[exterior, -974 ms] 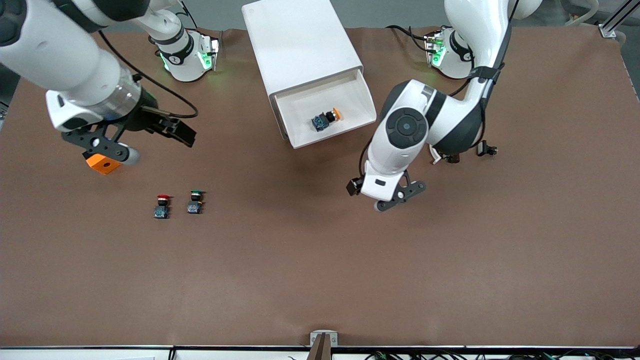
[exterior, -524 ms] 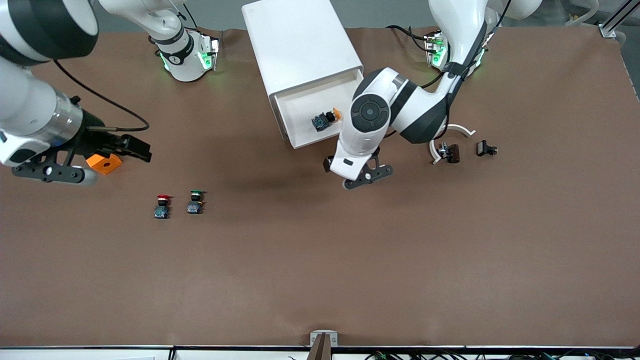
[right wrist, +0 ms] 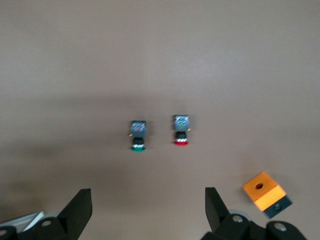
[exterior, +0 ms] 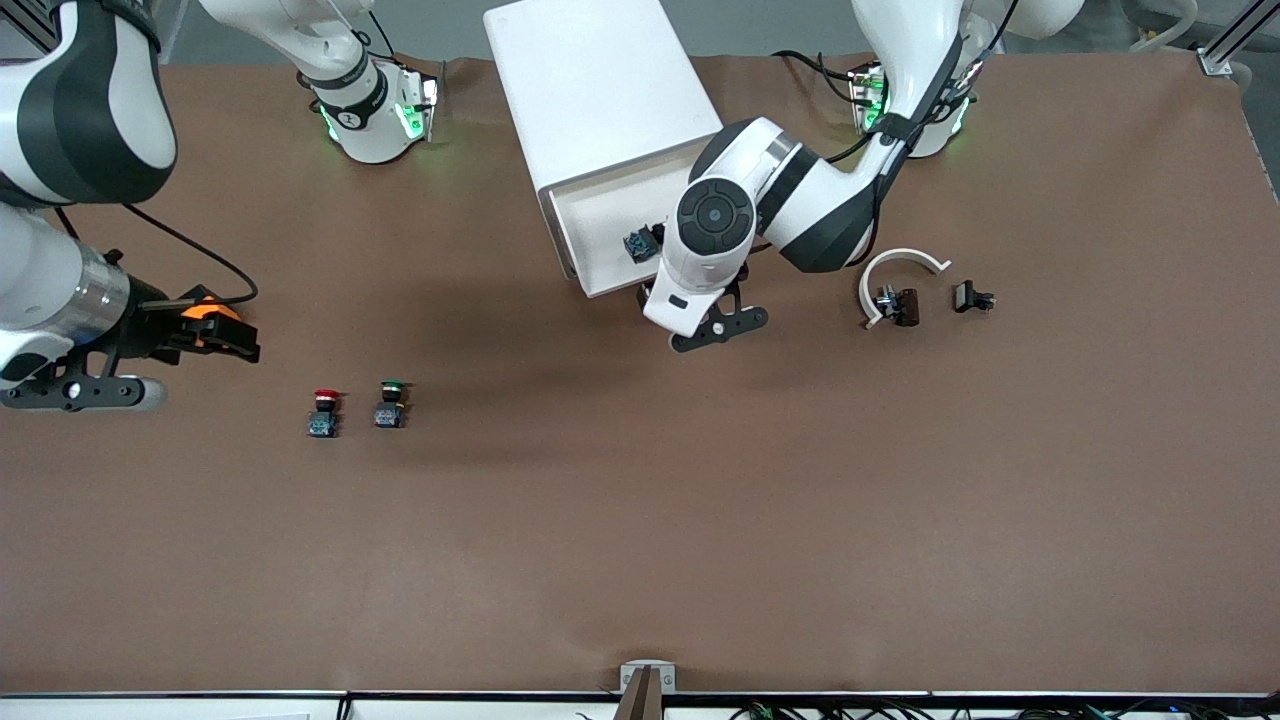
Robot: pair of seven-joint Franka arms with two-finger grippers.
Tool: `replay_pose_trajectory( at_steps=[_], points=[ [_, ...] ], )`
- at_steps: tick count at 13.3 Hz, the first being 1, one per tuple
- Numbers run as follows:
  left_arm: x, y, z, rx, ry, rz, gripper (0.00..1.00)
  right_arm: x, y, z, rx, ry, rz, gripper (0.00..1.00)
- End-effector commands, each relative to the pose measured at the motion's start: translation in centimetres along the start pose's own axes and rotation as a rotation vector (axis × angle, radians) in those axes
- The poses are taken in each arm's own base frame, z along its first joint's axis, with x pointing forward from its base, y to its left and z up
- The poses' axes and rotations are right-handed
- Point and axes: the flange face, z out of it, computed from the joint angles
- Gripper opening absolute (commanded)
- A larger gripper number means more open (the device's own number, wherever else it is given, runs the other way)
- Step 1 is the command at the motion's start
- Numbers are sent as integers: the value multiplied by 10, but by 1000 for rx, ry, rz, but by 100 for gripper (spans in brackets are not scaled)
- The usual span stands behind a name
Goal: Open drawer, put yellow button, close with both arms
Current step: 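Push the drawer closed with the left gripper while the right gripper draws back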
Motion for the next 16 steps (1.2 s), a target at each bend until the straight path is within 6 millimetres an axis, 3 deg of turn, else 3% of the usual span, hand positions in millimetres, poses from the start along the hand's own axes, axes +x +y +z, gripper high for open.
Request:
replay_pose_trajectory(
  at_steps=[1, 5, 11, 16],
  points=[
    [-15, -2, 0, -13, -47, 6, 100, -3, 17, 20, -24, 30, -55, 100],
    [-37, 9, 8, -18, -98, 33, 100, -10, 25, 8, -36, 53, -103, 100],
    [-76, 24, 28, 7, -182, 75, 100, -59, 12, -42, -66, 116, -155, 100],
    [-99, 28, 38, 18, -259, 84, 100, -65, 14, -51, -66, 116, -149, 100]
  ],
)
